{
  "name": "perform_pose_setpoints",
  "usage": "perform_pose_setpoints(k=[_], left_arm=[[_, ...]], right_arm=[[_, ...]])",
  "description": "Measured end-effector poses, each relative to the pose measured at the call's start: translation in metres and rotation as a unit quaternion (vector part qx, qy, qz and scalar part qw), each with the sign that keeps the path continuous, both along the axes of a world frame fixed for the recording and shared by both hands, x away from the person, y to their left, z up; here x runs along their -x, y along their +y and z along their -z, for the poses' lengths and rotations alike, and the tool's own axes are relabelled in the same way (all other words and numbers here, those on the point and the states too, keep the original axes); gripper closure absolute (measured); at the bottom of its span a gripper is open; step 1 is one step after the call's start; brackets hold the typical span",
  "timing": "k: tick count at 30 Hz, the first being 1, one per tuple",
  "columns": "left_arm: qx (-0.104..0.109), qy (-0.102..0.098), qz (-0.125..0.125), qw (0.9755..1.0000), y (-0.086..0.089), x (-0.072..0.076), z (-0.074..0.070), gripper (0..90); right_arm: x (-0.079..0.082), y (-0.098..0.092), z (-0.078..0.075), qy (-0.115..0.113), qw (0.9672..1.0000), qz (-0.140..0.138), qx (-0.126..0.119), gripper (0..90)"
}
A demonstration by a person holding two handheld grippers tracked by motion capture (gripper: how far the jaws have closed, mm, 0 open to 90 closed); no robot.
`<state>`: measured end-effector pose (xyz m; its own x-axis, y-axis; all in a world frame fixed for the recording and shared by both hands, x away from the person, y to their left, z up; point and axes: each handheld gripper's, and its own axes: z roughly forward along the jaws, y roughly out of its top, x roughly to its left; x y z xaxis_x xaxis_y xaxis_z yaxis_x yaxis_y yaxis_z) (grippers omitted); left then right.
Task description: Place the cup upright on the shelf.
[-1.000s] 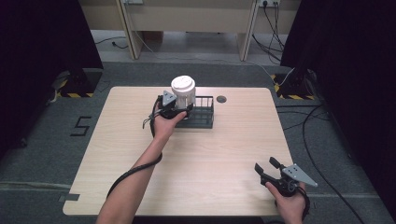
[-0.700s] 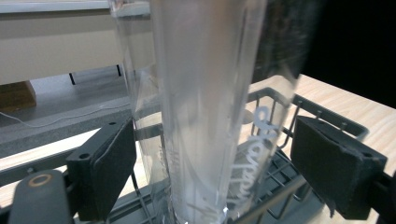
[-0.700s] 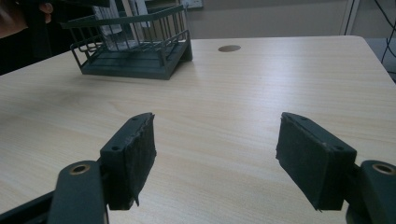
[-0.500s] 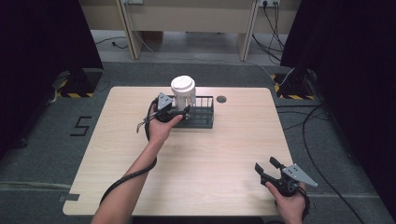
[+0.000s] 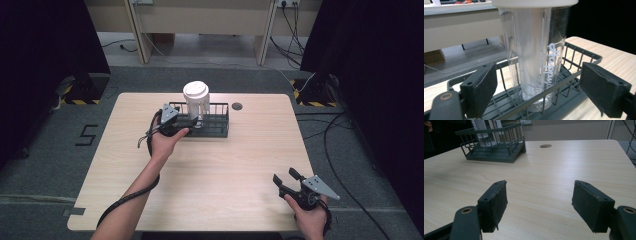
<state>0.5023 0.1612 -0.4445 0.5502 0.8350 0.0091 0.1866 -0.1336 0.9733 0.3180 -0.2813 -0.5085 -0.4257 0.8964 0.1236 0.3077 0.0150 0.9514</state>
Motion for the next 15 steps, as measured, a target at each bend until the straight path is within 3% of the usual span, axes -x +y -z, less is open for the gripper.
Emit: perform_pose_setpoints(k=[15], left_arm=[[-0.011,-0.001,0.003,0.9999,0.018,0.021,0.004,14.5]], right_arm=[[-0.001,0.001,0.000,-0.001,1.0000,0.000,0.002,28.7]])
